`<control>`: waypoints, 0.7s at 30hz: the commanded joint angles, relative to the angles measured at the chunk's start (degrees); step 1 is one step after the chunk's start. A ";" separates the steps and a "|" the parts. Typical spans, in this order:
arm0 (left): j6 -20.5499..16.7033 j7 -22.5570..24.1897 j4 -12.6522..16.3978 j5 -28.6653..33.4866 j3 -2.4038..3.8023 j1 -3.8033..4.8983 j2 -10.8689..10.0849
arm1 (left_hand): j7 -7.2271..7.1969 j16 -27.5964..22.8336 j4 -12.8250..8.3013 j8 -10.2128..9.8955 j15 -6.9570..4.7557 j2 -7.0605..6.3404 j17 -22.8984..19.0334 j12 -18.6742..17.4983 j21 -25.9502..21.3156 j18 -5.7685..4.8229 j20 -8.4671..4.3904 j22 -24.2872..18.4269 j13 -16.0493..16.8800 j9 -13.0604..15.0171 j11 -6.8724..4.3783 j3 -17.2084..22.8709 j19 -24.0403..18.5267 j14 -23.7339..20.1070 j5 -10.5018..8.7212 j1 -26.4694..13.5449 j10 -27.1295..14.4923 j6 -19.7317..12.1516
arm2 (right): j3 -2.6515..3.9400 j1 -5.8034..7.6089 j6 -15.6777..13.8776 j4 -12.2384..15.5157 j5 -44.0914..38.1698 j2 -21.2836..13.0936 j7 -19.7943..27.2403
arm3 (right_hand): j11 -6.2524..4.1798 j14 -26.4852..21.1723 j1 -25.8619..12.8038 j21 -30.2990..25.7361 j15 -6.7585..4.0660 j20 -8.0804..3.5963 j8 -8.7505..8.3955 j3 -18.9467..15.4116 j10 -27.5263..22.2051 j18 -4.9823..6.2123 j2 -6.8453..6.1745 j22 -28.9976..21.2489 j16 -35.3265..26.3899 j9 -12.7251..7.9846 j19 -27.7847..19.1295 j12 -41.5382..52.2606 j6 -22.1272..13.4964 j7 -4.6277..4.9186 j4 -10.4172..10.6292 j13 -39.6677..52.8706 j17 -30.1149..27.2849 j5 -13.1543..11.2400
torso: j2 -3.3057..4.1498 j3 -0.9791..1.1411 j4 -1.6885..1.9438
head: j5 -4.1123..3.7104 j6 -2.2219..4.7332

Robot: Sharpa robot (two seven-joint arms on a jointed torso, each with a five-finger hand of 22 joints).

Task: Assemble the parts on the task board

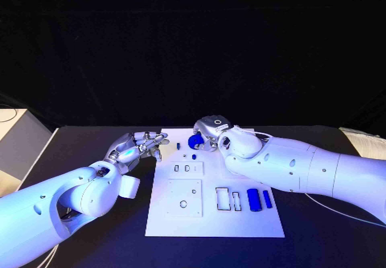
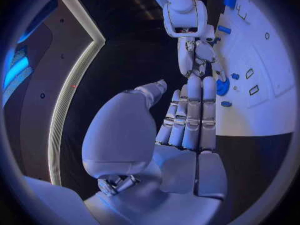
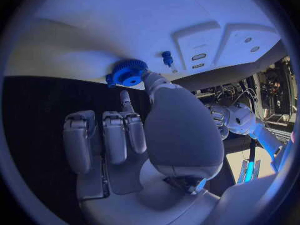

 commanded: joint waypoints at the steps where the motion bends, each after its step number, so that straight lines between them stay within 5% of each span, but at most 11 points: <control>1: 1.05 0.17 0.03 -0.16 0.04 0.01 0.11 | 0.13 0.19 0.08 -0.29 0.03 0.24 -0.05 -0.14 0.13 0.84 0.01 0.04 -0.04 0.05 0.09 0.29 -0.21 -0.22 0.03 -0.42 -0.34 -0.11 | -0.01 -0.02 -0.13 0.42 0.70 -0.38 0.33 | 0.36 4.90 -0.75 0.26 0.50 0.62 -0.41 -1.18 5.56 -0.83 0.07 15.07 -0.08 -0.12 6.00 -0.18 -0.35 0.01 0.43 14.63 9.90 -0.10 | -0.01 0.03 0.00 | 0.03 0.04; 4: 1.06 0.16 -0.02 -0.16 0.04 0.00 0.11 | 0.16 0.21 0.08 -0.31 0.03 0.22 -0.06 -0.15 0.18 0.84 0.02 0.07 -0.05 0.05 0.10 0.29 -0.25 -0.24 0.03 -0.46 -0.38 -0.14 | -0.01 -0.02 -0.20 1.02 1.47 -0.95 0.64 | 0.38 4.97 -2.78 0.26 0.54 0.71 -0.36 -2.81 5.82 -0.83 0.83 15.07 0.01 -0.20 6.00 0.16 0.15 0.01 0.61 14.91 10.23 1.91 | 0.00 0.02 0.00 | 0.18 0.00; 21: 1.01 0.03 -0.22 -0.16 0.04 0.00 0.10 | 0.28 0.26 0.23 -0.35 0.09 0.33 -0.08 -0.17 0.28 0.83 0.05 0.12 -0.06 0.04 0.19 0.28 -0.36 -0.26 0.03 -0.75 -0.45 -0.21 | -0.01 -0.13 2.92 1.72 6.99 -1.89 2.40 | 0.34 5.34 -10.38 0.26 0.51 0.67 0.17 -3.48 5.97 -0.83 4.39 15.07 0.48 -0.37 6.00 0.35 2.48 -0.05 0.81 15.07 11.87 4.42 | 0.03 0.12 -0.09 | 0.19 -0.20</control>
